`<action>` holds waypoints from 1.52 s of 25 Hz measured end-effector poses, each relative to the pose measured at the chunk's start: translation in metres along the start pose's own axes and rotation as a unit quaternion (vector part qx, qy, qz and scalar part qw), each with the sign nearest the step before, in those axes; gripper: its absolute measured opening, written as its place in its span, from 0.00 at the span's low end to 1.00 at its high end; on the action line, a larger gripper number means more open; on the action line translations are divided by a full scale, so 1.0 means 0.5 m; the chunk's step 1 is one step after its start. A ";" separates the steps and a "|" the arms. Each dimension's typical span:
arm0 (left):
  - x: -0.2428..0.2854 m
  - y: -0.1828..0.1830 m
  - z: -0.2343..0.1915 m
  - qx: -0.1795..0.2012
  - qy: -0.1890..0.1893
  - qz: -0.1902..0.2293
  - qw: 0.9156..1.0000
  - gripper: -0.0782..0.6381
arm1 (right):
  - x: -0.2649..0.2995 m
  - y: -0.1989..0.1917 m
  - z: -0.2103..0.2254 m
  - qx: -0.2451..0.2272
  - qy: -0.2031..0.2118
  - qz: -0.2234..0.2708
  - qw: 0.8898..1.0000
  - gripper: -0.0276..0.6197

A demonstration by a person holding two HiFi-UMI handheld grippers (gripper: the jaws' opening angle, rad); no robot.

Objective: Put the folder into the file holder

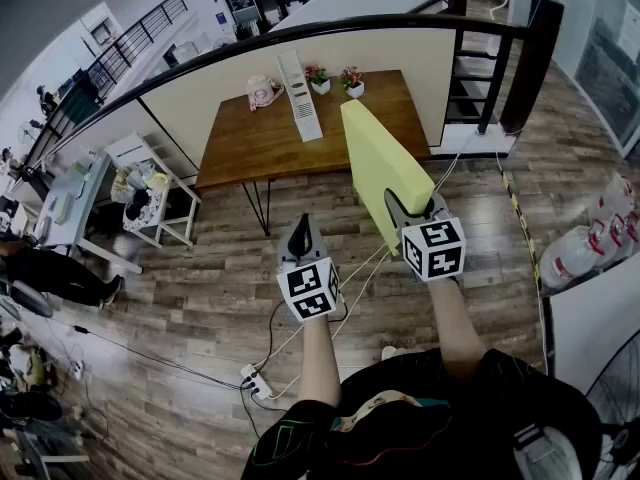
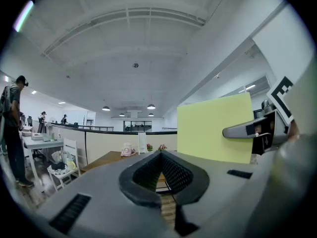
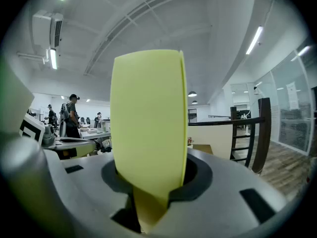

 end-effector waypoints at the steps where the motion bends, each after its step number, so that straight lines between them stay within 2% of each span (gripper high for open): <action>1: 0.003 0.004 0.004 0.000 0.000 0.002 1.000 0.10 | 0.002 0.003 0.007 0.004 -0.001 0.001 1.000 0.27; 11: 0.041 0.035 0.023 0.001 0.012 0.023 1.000 0.10 | 0.020 0.037 0.070 0.021 0.006 0.026 0.999 0.28; 25: 0.069 0.043 0.044 0.010 0.031 0.029 0.999 0.10 | 0.049 0.040 0.134 0.045 0.020 0.043 0.998 0.28; 38: 0.189 0.024 -0.029 0.004 0.021 0.022 1.000 0.10 | 0.178 0.038 0.137 0.054 0.013 0.041 0.998 0.28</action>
Point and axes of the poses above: the fingertips, and each gripper's own axes: x forward along the fingers, z to its right, y out of its top, the point moved 7 cm from there along -x, backward along the fingers, and after that the axes turned 3 degrees about -x, right-handed, at the moved point
